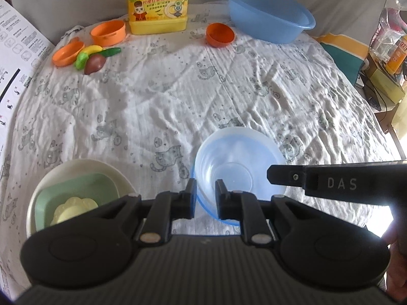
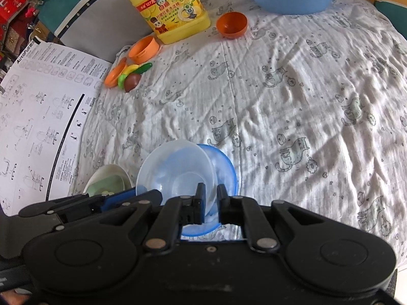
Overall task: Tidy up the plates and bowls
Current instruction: 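Lower the white bowl into the blue bowl and open both grippers, then move to the orange bowl and close both grippers on its rim, then lower the orange bowl into the nested bowls and open both grippers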
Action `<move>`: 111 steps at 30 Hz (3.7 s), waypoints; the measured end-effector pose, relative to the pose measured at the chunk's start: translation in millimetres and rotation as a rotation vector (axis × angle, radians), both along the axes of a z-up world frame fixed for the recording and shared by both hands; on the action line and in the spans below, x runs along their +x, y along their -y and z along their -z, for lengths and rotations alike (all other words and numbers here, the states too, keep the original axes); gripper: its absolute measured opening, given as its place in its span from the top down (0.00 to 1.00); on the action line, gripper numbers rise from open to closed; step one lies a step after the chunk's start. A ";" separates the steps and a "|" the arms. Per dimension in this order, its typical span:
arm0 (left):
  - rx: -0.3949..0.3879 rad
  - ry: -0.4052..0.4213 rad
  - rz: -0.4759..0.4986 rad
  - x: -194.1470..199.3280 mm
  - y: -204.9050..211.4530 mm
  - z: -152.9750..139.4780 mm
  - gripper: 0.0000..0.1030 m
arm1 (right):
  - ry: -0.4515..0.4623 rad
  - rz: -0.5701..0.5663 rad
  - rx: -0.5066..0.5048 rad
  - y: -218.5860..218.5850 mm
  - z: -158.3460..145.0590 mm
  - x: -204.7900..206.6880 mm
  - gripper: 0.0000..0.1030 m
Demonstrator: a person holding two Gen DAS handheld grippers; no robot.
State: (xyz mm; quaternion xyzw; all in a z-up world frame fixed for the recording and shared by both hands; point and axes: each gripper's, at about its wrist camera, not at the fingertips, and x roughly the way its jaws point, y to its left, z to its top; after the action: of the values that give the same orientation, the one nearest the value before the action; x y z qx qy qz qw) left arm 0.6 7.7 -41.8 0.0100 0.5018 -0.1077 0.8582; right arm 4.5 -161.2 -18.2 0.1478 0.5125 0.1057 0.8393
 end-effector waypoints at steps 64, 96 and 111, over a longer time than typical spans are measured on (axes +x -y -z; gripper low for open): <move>0.075 0.188 -0.075 190.3 29.4 -20.9 0.00 | 0.280 0.255 -0.072 76.3 -30.3 170.1 0.12; -0.007 0.091 -0.014 308.1 74.1 49.5 0.88 | 0.205 0.185 0.160 63.5 41.4 307.5 0.94; 0.002 0.073 -0.020 248.4 53.4 12.1 0.88 | 0.247 0.105 0.106 35.6 1.1 230.5 0.94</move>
State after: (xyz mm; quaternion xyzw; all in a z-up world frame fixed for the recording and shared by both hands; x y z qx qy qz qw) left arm 249.0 -45.7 -53.9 0.0097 0.4703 -0.0983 0.8769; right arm 235.0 -196.8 -19.3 0.2045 0.3907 0.1060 0.8912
